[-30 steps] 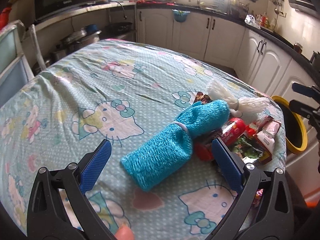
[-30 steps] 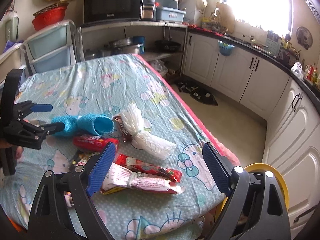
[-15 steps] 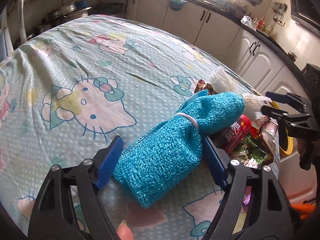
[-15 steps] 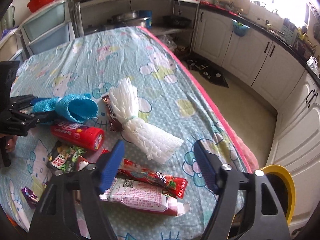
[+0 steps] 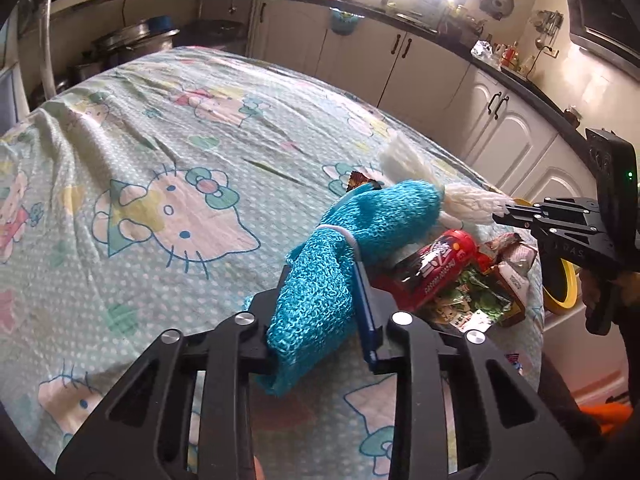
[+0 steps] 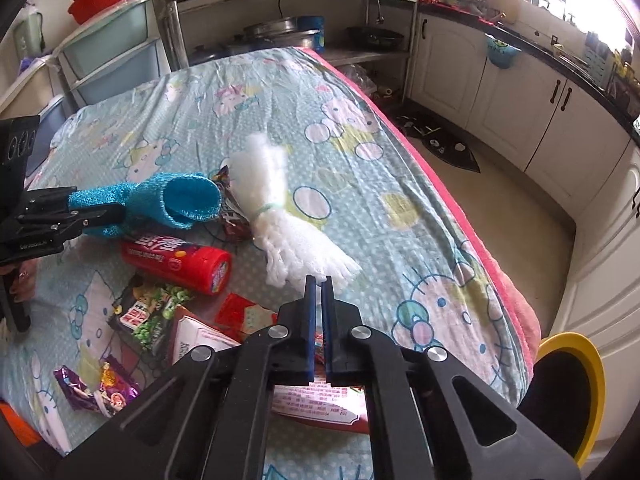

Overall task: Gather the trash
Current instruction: 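Grasp the blue mesh scrubber with the left tool while the right tool grasps the white mesh bag, then carry the scrubber and white mesh bag over the yellow bin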

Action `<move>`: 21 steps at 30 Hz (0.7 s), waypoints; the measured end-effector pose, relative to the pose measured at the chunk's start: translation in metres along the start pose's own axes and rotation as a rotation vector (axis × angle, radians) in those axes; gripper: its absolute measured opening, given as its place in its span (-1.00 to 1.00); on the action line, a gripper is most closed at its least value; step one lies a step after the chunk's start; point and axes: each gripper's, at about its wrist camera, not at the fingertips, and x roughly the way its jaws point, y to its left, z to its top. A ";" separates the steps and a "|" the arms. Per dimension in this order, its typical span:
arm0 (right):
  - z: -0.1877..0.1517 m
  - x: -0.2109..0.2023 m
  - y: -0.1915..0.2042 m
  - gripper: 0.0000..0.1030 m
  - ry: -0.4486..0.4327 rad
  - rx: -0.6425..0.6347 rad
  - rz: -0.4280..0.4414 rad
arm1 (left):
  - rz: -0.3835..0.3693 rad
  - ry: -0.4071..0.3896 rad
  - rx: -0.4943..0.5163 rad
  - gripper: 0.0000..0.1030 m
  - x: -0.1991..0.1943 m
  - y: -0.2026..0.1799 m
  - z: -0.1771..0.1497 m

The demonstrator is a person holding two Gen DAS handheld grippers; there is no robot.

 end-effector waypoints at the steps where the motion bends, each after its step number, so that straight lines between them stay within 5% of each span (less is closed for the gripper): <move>1: 0.000 -0.003 0.001 -0.95 -0.007 0.000 0.002 | 0.003 -0.005 -0.003 -0.60 -0.003 -0.001 -0.001; 21: -0.013 -0.081 -0.007 -0.96 -0.166 0.069 -0.005 | -0.053 -0.143 0.029 -0.64 -0.041 -0.056 0.032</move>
